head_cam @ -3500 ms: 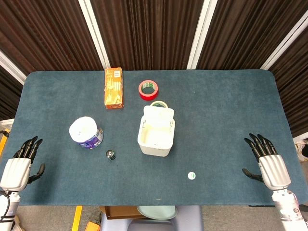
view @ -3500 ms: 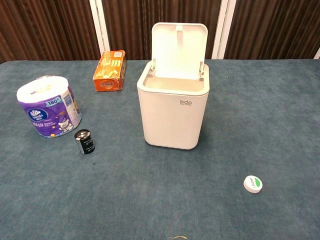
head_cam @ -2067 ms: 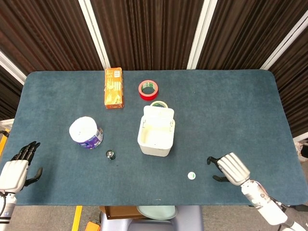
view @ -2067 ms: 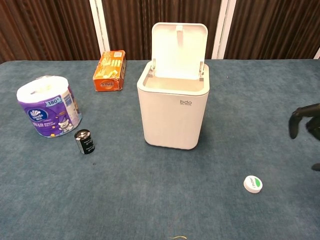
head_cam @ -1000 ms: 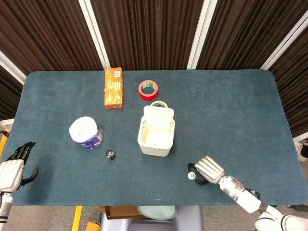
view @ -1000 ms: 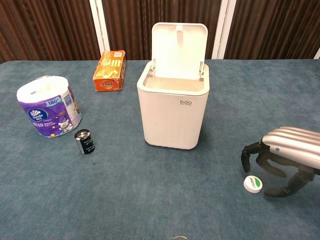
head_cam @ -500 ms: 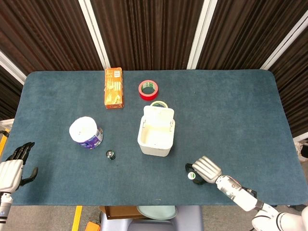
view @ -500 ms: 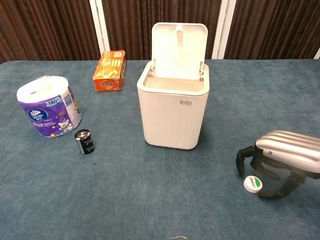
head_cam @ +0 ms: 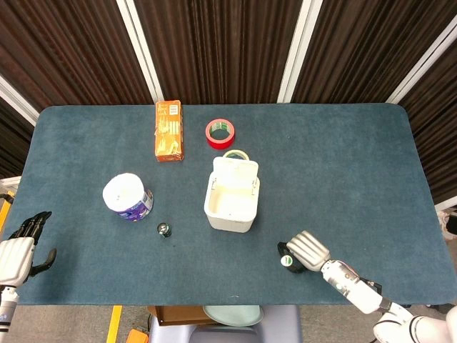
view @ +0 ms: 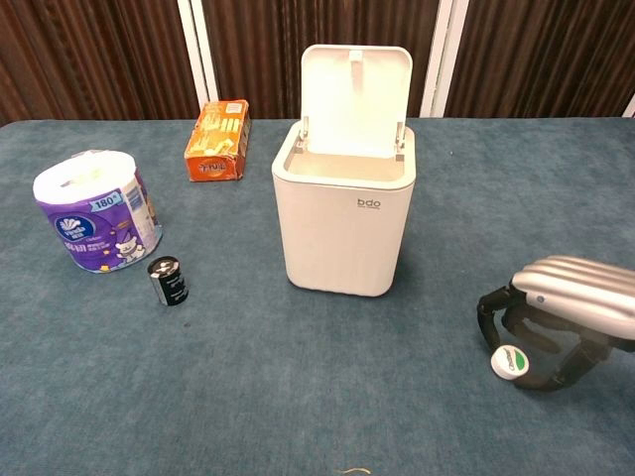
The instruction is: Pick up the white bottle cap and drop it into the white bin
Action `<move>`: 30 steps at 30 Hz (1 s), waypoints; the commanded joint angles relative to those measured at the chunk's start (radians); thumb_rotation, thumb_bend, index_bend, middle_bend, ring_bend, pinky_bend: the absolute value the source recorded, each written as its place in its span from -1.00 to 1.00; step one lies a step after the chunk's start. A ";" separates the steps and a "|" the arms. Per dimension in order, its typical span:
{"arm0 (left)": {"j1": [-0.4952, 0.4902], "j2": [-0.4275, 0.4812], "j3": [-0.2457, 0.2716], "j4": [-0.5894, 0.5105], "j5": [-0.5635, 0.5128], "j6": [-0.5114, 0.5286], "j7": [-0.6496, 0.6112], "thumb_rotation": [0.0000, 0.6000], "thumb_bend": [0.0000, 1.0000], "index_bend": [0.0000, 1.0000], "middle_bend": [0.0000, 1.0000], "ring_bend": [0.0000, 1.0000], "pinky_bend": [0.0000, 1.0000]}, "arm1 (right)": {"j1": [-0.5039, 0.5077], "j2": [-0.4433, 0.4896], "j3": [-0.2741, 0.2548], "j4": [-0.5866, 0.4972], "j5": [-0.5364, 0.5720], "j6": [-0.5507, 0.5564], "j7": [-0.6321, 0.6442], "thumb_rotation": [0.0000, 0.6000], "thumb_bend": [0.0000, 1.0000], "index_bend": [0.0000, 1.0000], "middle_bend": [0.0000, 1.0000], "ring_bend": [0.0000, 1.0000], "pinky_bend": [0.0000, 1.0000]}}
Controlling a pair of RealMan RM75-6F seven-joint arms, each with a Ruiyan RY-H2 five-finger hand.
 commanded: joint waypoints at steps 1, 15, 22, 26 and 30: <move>0.000 0.000 0.000 0.001 -0.001 -0.001 0.002 1.00 -0.13 -0.88 -0.84 -0.79 -0.40 | -0.011 0.019 0.010 -0.019 -0.002 0.046 0.007 1.00 -0.27 0.49 0.83 1.00 1.00; -0.010 -0.005 0.005 -0.005 -0.009 -0.025 0.033 1.00 -0.13 -0.87 -0.82 -0.78 -0.40 | -0.041 0.267 0.154 -0.414 -0.028 0.307 -0.213 1.00 -0.27 0.48 0.83 1.00 1.00; -0.014 -0.007 0.007 -0.008 -0.012 -0.035 0.046 1.00 -0.12 -0.86 -0.80 -0.78 -0.40 | 0.047 0.227 0.268 -0.448 0.087 0.193 -0.296 1.00 -0.26 0.48 0.83 1.00 1.00; -0.014 -0.005 0.007 -0.009 -0.011 -0.033 0.038 1.00 -0.12 -0.86 -0.80 -0.78 -0.40 | 0.112 0.149 0.329 -0.388 0.139 0.140 -0.376 1.00 -0.26 0.47 0.83 1.00 1.00; -0.015 -0.003 0.008 -0.008 -0.009 -0.035 0.034 1.00 -0.12 -0.85 -0.80 -0.78 -0.40 | 0.167 0.066 0.362 -0.323 0.171 0.103 -0.407 1.00 -0.26 0.47 0.83 1.00 1.00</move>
